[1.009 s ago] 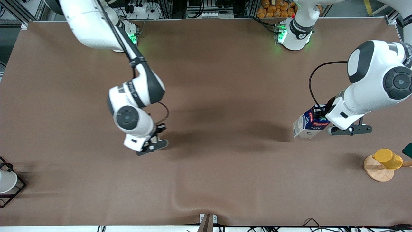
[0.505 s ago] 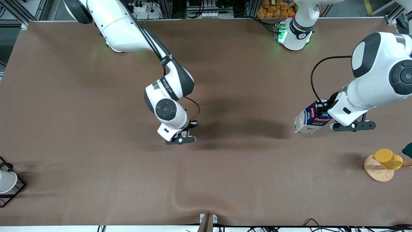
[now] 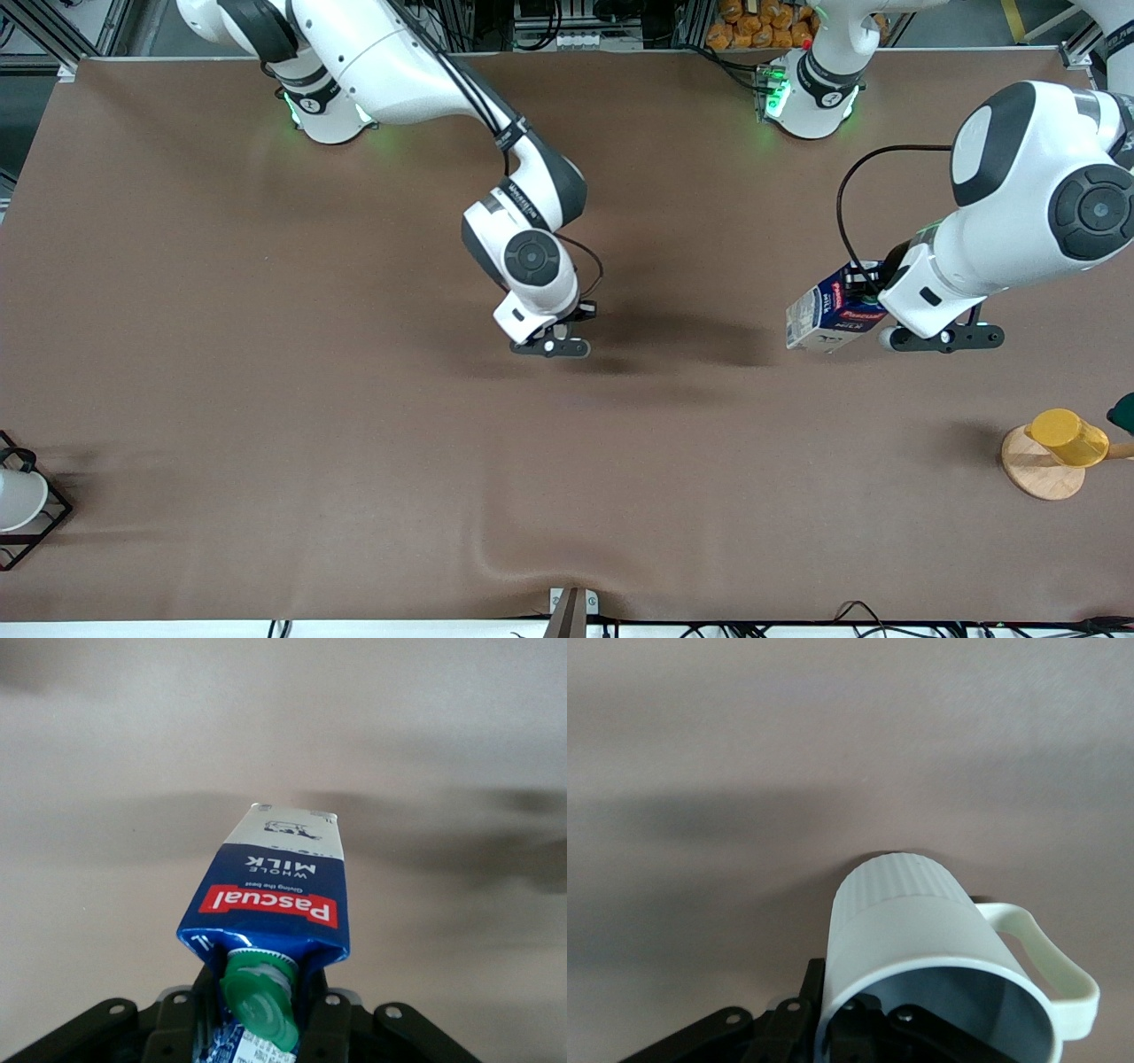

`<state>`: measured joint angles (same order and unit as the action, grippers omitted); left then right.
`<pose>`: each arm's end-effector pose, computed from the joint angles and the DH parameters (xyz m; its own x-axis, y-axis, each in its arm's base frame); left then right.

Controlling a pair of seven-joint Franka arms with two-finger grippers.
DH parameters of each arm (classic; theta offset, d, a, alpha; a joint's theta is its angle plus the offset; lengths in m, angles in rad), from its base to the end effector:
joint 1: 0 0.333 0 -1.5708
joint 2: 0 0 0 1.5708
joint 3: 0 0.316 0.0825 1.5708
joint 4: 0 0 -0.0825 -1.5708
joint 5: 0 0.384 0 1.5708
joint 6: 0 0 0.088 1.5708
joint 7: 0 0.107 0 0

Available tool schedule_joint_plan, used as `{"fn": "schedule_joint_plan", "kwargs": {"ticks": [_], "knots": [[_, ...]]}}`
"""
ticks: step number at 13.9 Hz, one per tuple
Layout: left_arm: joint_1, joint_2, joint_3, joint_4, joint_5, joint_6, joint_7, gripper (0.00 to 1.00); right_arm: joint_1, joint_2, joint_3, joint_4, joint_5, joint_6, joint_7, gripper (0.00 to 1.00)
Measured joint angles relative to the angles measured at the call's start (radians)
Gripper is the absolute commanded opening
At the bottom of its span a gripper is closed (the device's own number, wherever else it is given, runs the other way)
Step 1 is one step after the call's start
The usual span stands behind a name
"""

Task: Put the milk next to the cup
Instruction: 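Carry the mug with the right gripper toward the milk carton held by the left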

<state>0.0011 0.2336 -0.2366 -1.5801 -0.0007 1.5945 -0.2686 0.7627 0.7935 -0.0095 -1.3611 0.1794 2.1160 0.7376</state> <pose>0.5936 -0.1299 0.4891 0.9754 0.0331 -0.2180 0.0332 -0.9994 -0.0030 0.5282 0.5085 0.2433 0.9890 -0.0723 -0.1289 -0.0824 -0.9938 -0.0751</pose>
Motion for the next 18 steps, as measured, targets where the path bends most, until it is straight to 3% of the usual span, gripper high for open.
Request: {"fn": "schedule_joint_plan", "kwargs": {"ticks": [6, 14, 15, 16, 18], "knots": [[-0.001, 0.000, -0.061, 0.004, -0.013, -0.025, -0.093, 0.34, 0.059, 0.046, -0.003, 0.047, -0.002, 0.100, 0.030, 0.00], [-0.003, 0.000, -0.064, 0.022, -0.105, -0.026, -0.135, 0.34, 0.049, 0.062, -0.022, 0.077, -0.001, 0.139, 0.020, 0.00], [-0.003, 0.001, -0.067, 0.023, -0.115, -0.026, -0.150, 0.34, 0.048, 0.064, -0.022, 0.080, -0.001, 0.139, 0.015, 0.66], [-0.004, 0.001, -0.072, 0.025, -0.120, -0.026, -0.164, 0.34, 0.048, 0.065, -0.022, 0.082, -0.001, 0.139, 0.012, 1.00], [-0.010, 0.001, -0.079, 0.028, -0.122, -0.026, -0.187, 0.34, 0.049, 0.067, -0.021, 0.084, -0.004, 0.148, -0.001, 1.00]]}}
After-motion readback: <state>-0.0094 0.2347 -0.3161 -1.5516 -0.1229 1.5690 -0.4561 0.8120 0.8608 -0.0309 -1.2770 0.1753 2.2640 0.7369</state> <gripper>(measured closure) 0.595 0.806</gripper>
